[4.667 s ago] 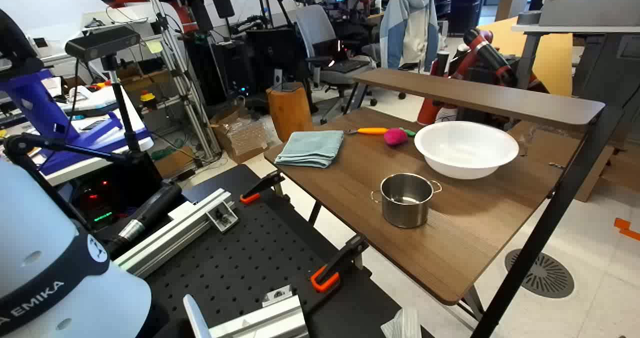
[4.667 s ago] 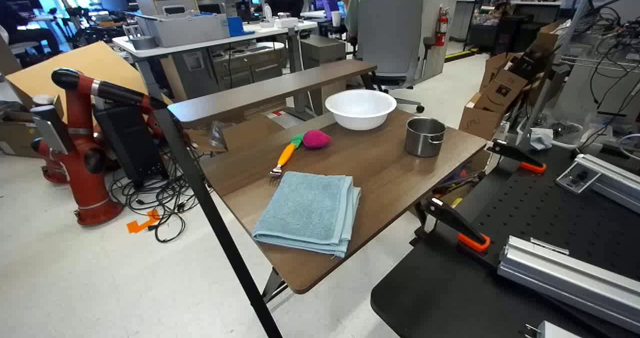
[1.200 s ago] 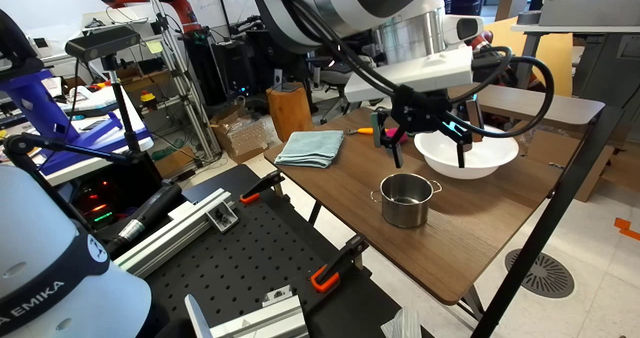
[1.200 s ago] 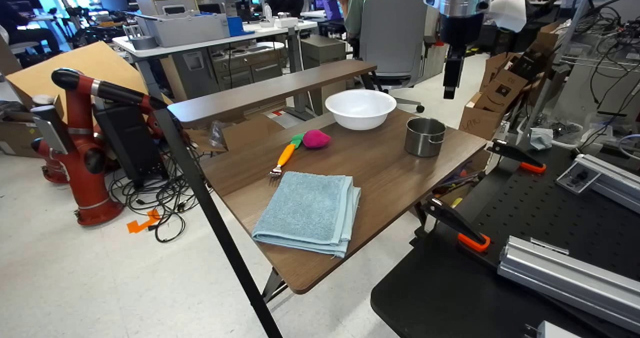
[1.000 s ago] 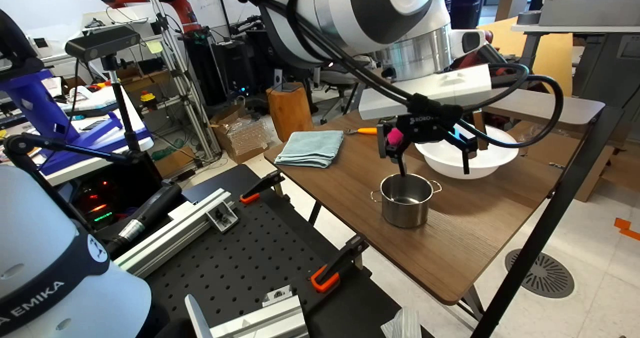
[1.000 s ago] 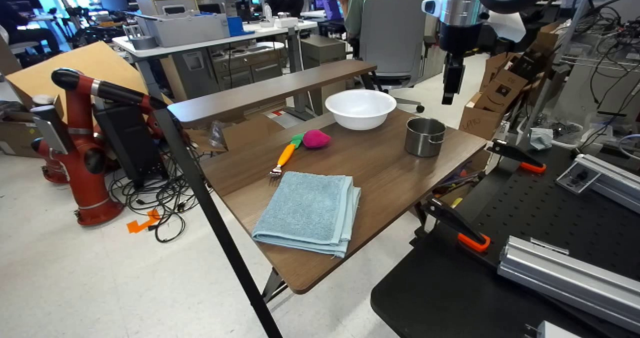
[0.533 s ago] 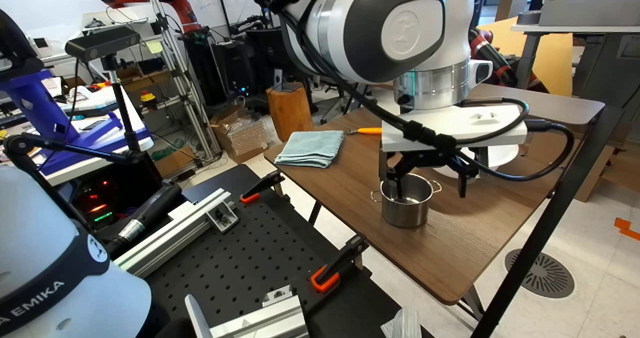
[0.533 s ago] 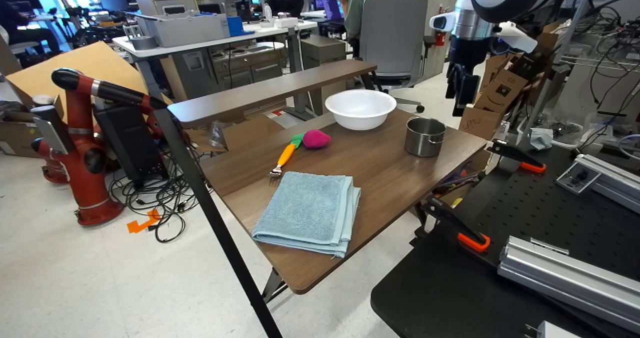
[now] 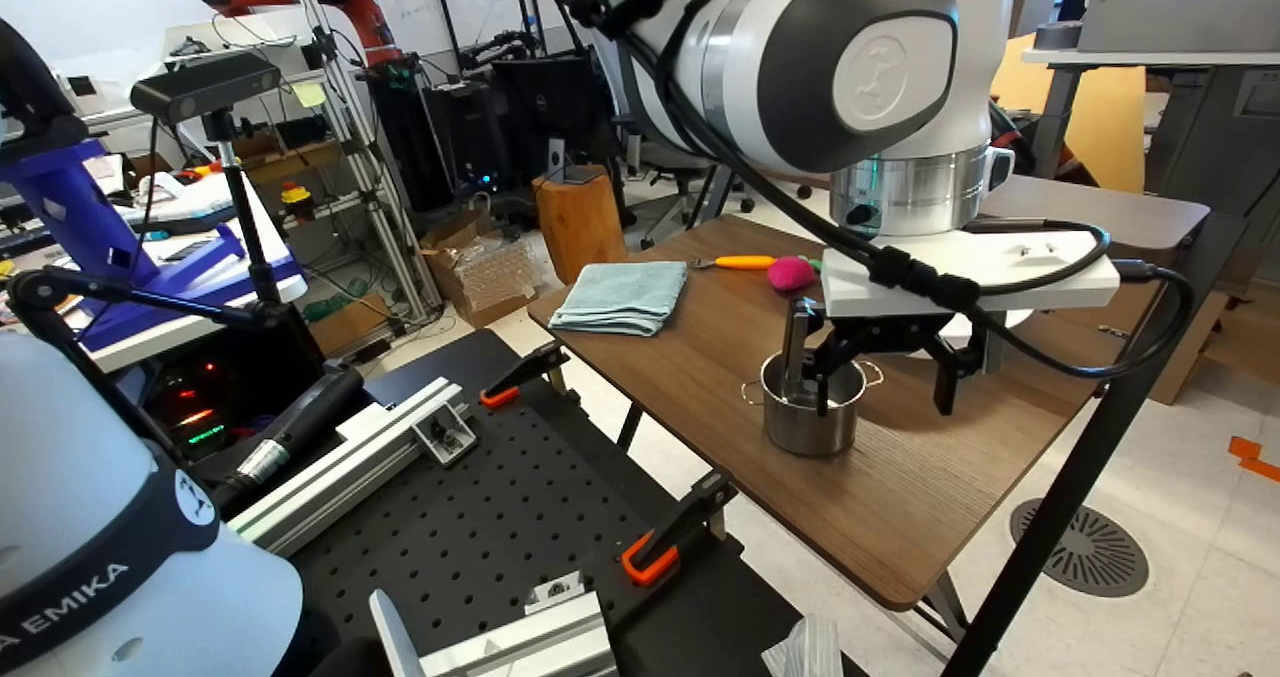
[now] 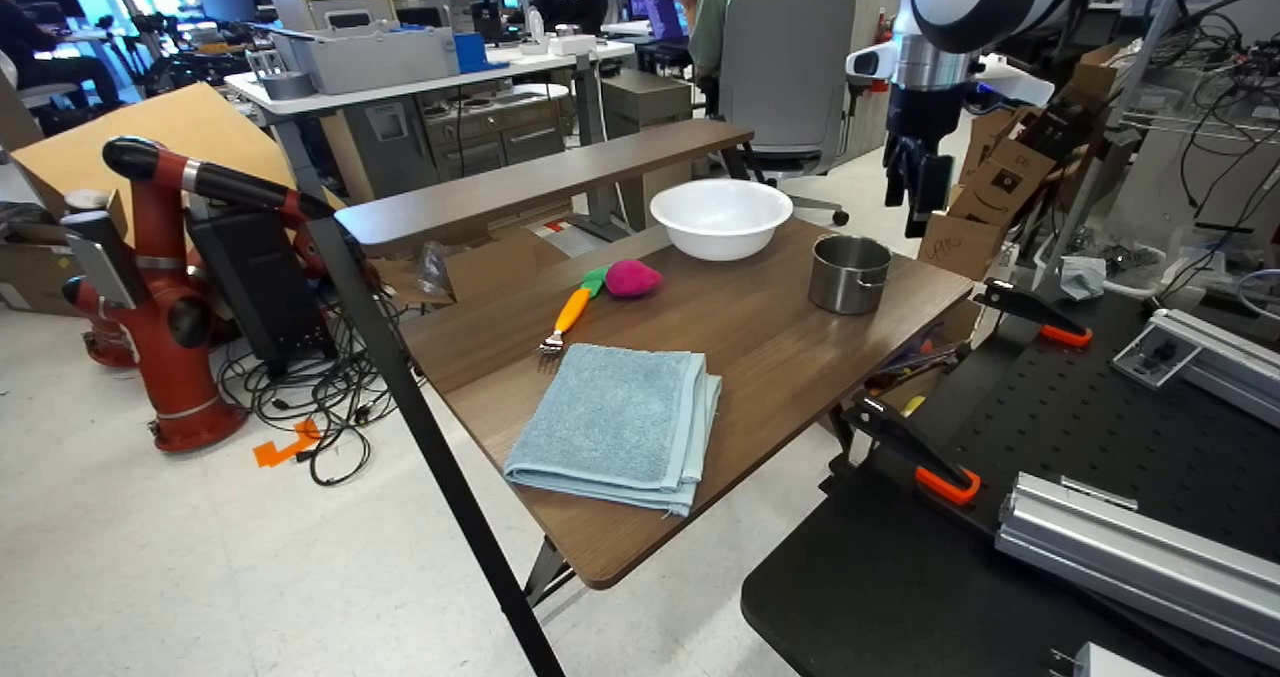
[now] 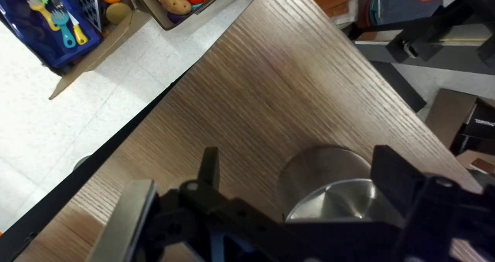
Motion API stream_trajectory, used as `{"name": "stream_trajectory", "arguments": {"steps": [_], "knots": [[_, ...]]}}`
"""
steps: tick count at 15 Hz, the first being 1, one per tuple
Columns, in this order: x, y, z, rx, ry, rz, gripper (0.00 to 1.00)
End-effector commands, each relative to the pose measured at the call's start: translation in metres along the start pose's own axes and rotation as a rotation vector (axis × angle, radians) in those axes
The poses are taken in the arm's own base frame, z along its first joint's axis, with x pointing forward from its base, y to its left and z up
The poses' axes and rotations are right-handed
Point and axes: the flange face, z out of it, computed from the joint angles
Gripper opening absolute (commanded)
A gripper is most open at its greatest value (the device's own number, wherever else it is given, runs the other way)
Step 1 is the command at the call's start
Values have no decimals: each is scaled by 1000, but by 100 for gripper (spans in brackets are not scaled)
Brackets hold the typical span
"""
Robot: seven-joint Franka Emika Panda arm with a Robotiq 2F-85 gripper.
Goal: Slide the cup to the left on the desk
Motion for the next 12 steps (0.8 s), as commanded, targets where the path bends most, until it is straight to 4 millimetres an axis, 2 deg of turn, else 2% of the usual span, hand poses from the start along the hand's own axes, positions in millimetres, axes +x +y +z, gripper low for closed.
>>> {"name": "stream_trajectory", "arguments": {"steps": [1, 4, 8, 12], "knots": [[19, 4, 12, 18, -54, -59, 100], [40, -2, 24, 26, -99, -103, 100], [57, -5, 31, 26, -148, -155, 100], [62, -4, 31, 31, -169, -173, 100]]}}
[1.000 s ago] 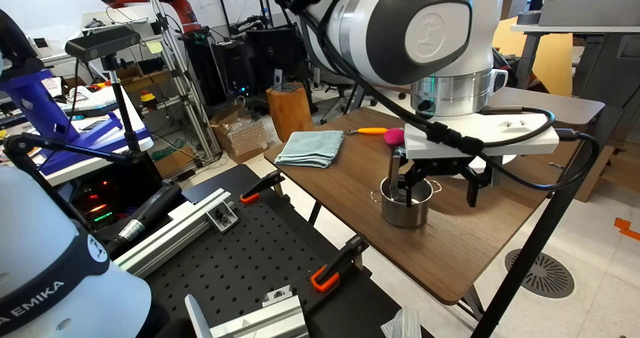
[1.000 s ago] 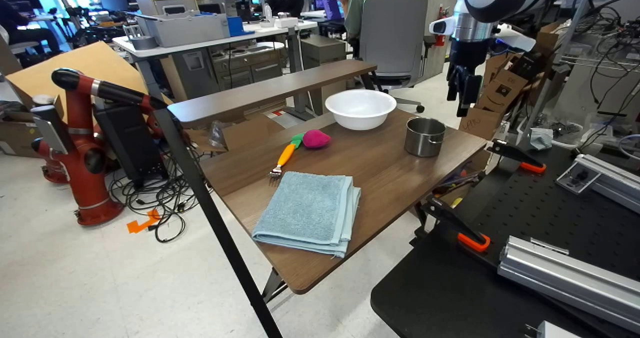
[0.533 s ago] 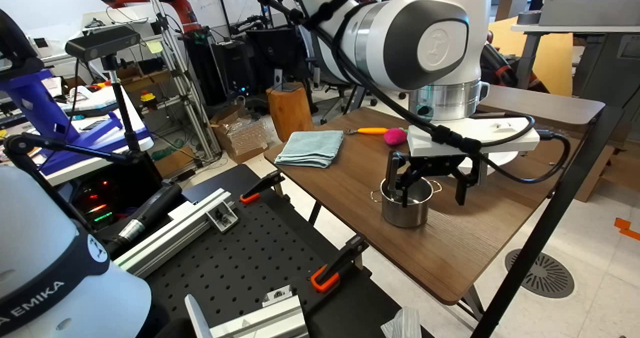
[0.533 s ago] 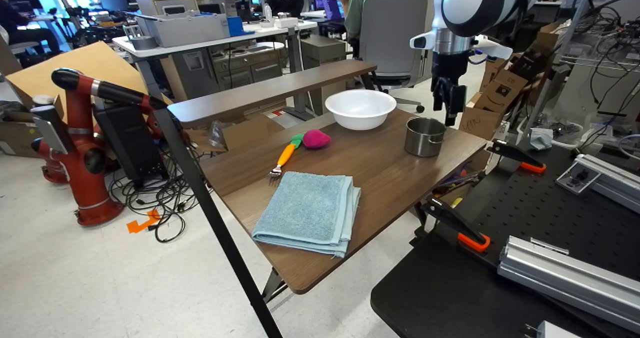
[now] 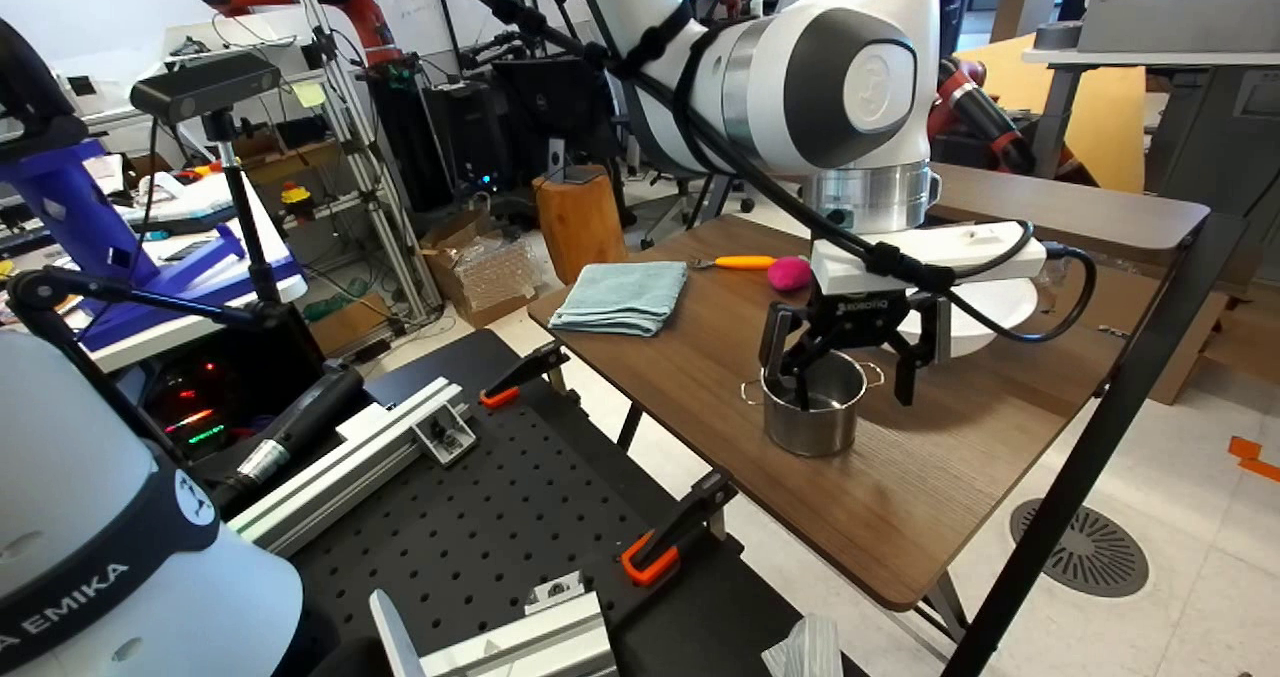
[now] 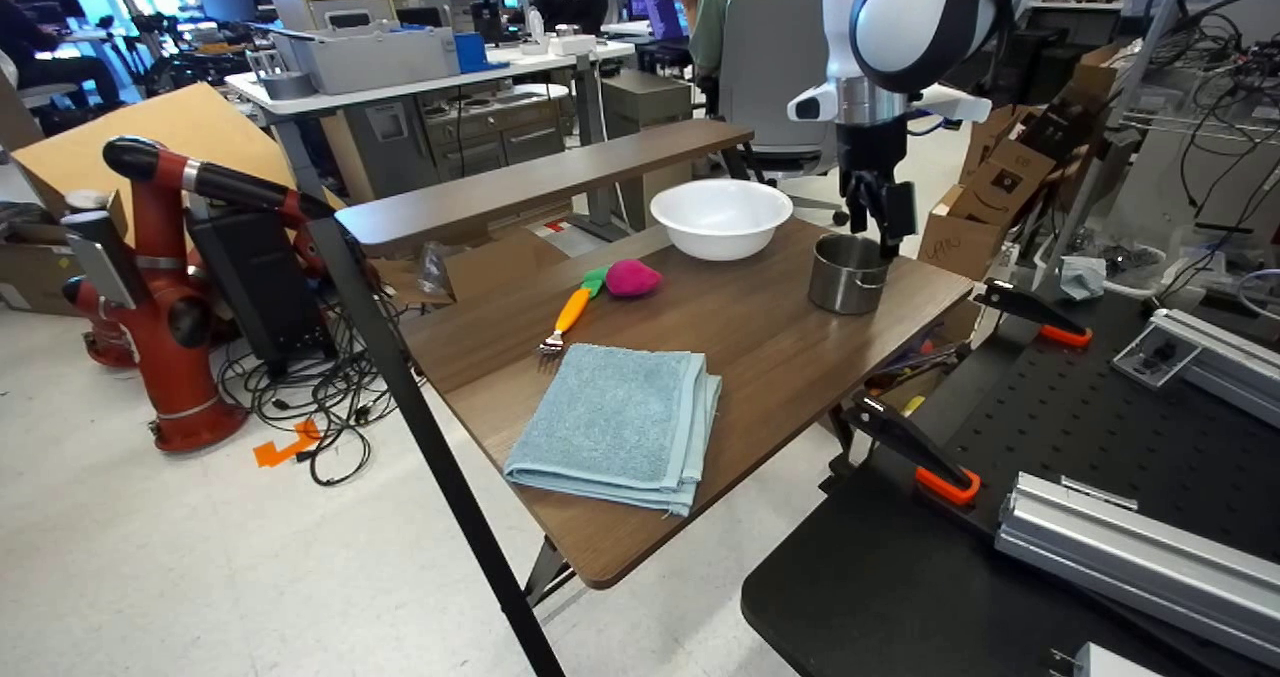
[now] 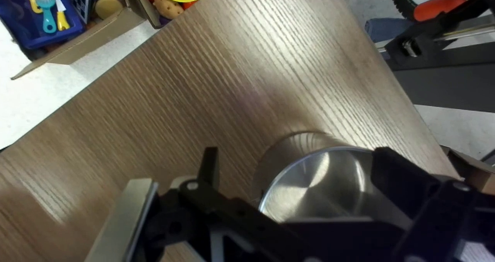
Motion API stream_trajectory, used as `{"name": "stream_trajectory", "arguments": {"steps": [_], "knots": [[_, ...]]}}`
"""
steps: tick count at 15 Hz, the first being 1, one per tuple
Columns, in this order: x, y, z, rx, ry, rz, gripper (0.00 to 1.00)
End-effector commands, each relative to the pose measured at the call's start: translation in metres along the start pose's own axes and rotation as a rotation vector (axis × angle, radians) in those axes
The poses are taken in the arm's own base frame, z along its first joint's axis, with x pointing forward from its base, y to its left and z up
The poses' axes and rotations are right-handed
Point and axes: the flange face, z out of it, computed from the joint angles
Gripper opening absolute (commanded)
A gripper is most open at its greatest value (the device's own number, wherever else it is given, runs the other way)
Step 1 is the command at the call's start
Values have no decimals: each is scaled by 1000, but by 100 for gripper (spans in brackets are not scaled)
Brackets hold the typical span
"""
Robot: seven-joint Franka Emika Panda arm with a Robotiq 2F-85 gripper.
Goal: Slide the cup to the left on the desk
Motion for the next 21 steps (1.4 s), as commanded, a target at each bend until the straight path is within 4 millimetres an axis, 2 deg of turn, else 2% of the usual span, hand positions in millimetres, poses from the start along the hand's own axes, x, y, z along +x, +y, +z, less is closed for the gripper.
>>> {"name": "stream_trajectory", "arguments": {"steps": [1, 7, 10, 16, 21], "knots": [[2, 7, 2, -1, -27, -1, 100], [-19, -1, -27, -44, 7, 37, 100], [-25, -5, -31, -46, 2, 45, 100], [-34, -9, -12, -8, -22, 49, 100], [-43, -24, 3, 3, -23, 53, 100]]}}
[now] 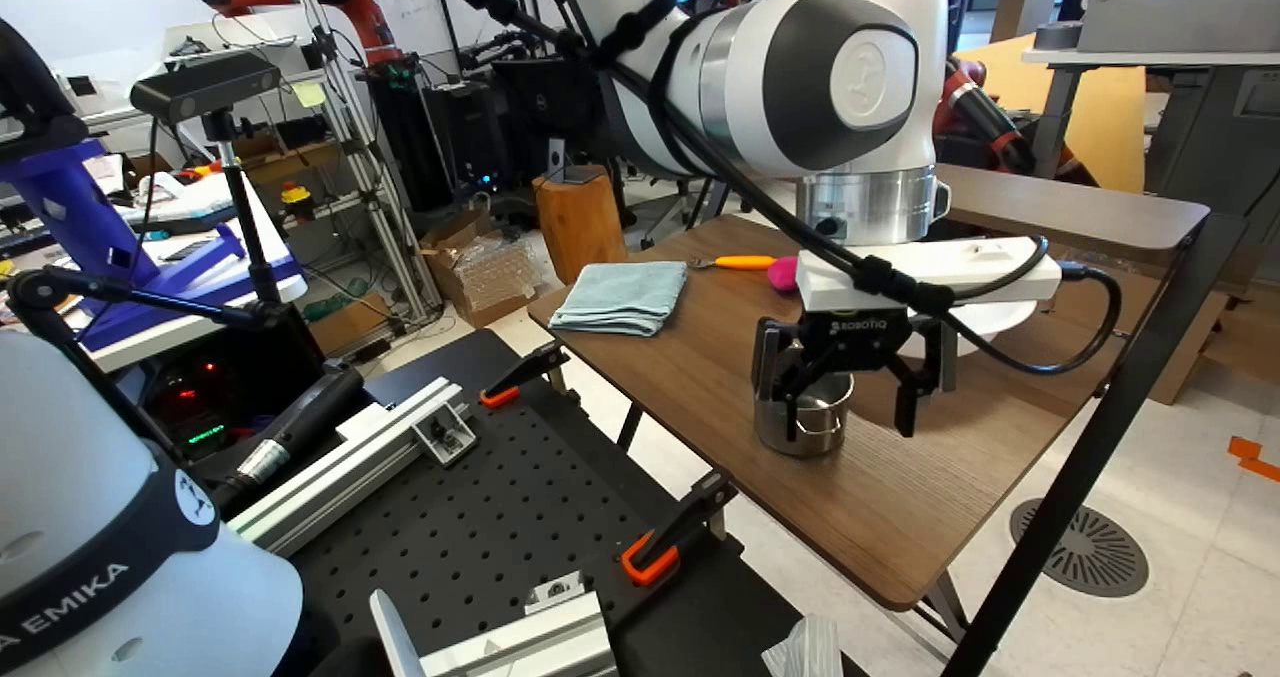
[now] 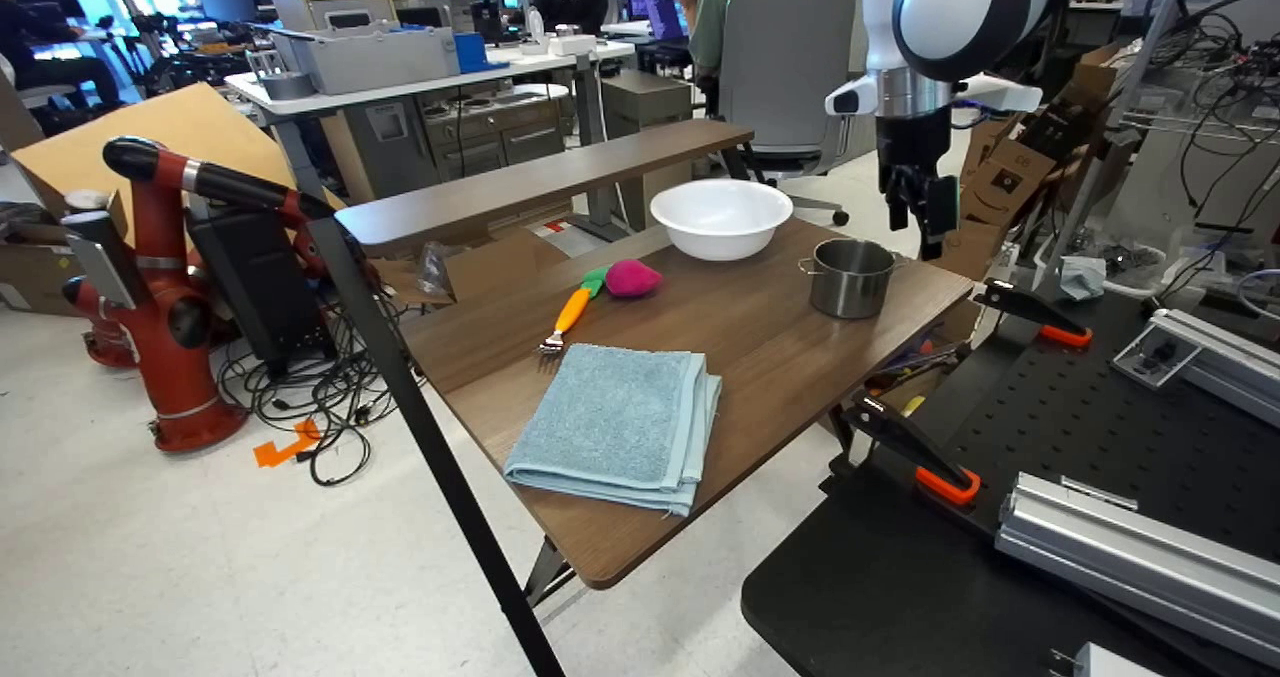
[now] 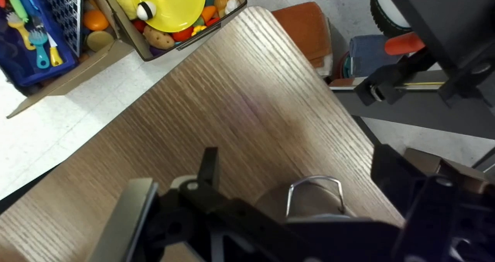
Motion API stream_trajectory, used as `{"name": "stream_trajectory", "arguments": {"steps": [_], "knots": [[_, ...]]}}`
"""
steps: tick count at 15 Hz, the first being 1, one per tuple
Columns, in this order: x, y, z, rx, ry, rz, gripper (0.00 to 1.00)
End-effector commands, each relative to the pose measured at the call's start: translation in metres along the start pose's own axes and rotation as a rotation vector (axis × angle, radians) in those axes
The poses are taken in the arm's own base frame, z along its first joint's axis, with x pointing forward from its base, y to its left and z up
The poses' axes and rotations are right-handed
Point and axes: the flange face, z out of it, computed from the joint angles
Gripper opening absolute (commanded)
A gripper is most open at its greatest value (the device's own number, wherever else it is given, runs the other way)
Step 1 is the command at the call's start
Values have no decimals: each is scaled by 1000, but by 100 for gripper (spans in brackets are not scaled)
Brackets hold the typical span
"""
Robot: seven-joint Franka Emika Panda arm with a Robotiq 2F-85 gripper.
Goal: Slide the cup to the left on the desk
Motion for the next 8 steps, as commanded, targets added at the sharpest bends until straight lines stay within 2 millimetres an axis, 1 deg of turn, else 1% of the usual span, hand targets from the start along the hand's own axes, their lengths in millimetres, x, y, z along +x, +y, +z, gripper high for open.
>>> {"name": "stream_trajectory", "arguments": {"steps": [1, 4, 8], "knots": [[-4, -8, 6, -17, 2, -3, 100], [1, -11, 10, -18, -4, -6, 100], [19, -7, 8, -32, -10, 8, 100]]}}
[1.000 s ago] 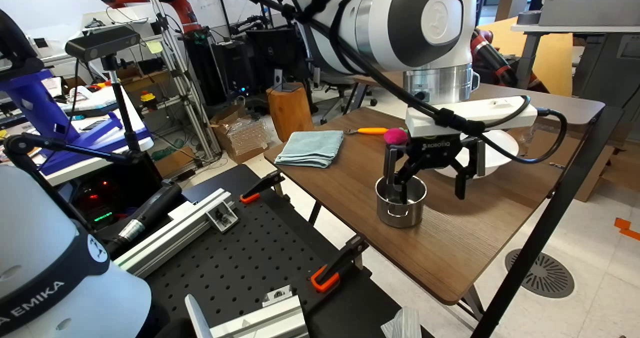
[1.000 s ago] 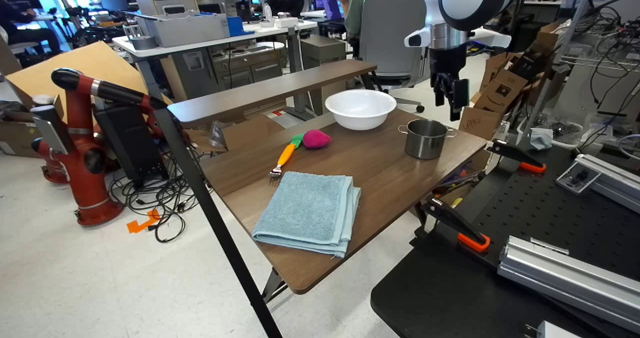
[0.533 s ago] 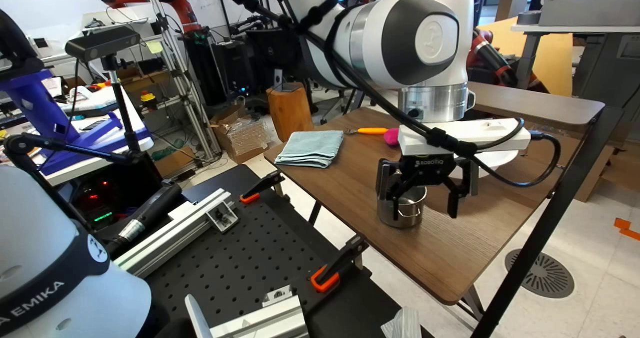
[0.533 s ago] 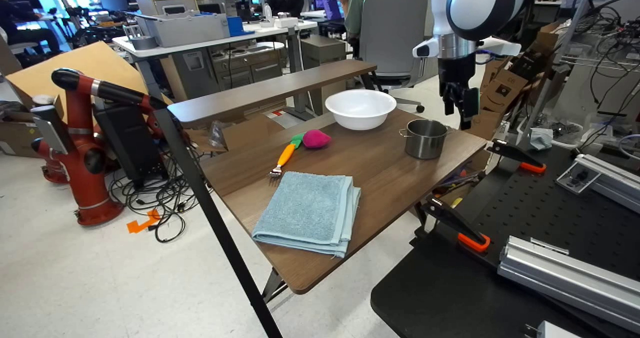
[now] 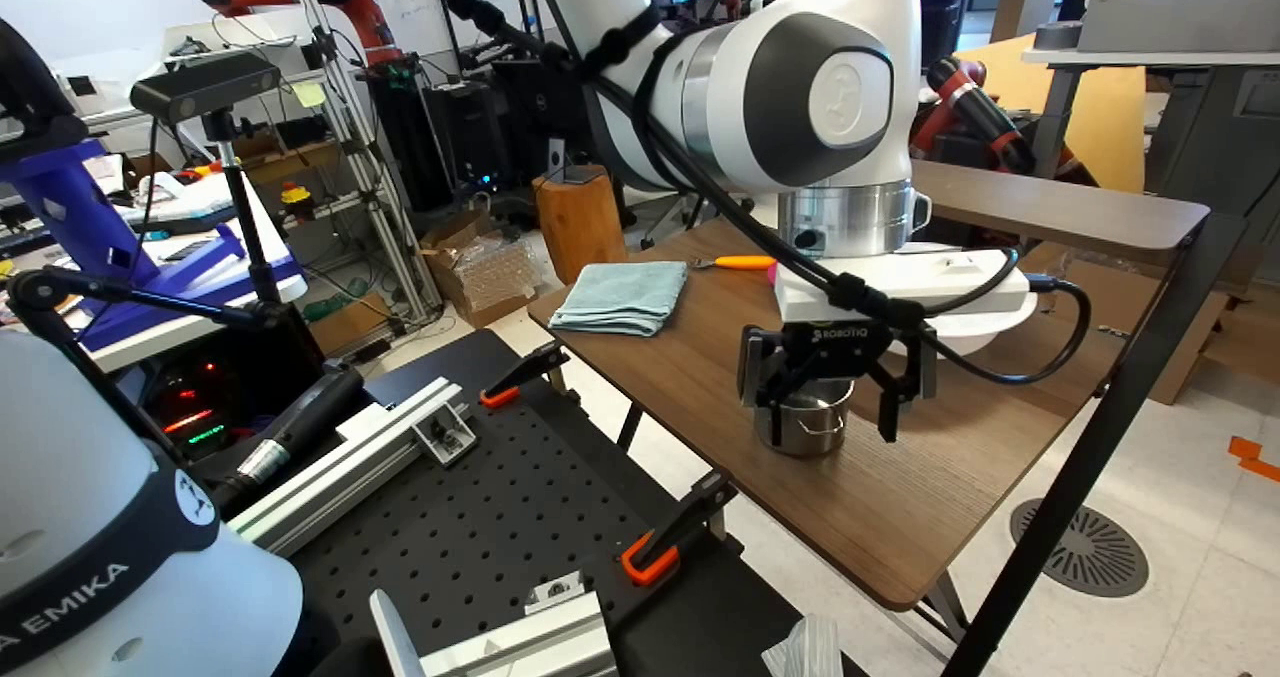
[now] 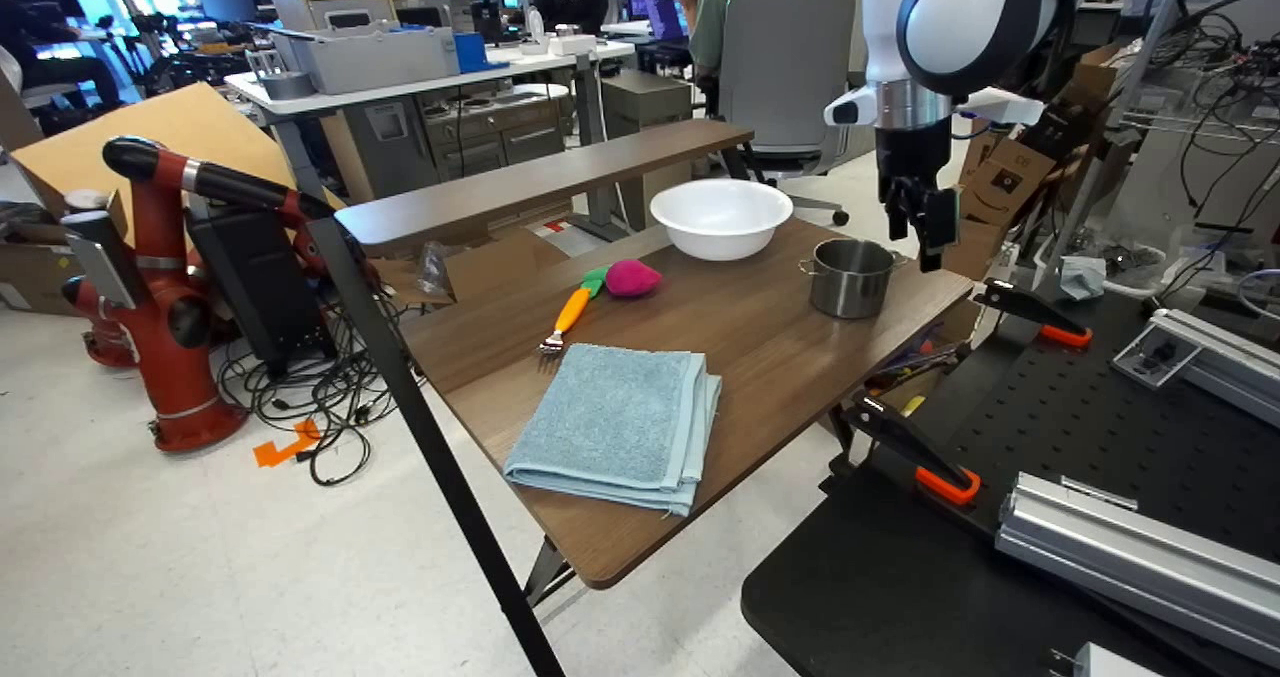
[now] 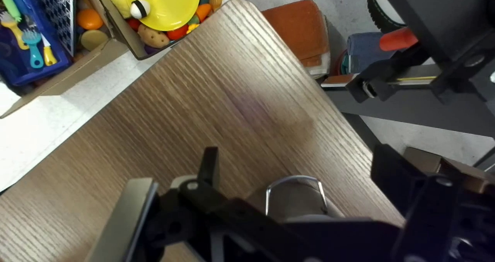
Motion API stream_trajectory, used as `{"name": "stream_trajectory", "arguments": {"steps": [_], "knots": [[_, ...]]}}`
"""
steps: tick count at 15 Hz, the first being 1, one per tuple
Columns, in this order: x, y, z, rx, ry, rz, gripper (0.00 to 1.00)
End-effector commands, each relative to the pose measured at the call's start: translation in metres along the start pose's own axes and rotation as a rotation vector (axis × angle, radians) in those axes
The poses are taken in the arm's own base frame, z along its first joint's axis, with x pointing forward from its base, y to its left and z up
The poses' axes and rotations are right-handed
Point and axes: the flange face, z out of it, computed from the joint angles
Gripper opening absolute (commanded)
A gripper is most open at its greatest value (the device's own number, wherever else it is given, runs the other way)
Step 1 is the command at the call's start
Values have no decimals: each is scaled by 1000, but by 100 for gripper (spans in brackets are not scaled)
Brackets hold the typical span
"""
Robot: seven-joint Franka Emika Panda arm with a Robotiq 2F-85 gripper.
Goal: Slide the cup to the left on the desk
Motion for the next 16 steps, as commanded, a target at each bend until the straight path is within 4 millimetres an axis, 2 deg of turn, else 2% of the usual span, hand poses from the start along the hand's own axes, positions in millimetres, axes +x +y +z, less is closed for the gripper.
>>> {"name": "stream_trajectory", "arguments": {"steps": [1, 4, 11, 16], "knots": [[17, 5, 0, -32, -13, -3, 100], [35, 6, 1, -61, -9, -30, 100], [56, 17, 9, -63, -25, -83, 100], [78, 19, 2, -100, -24, -134, 100]]}}
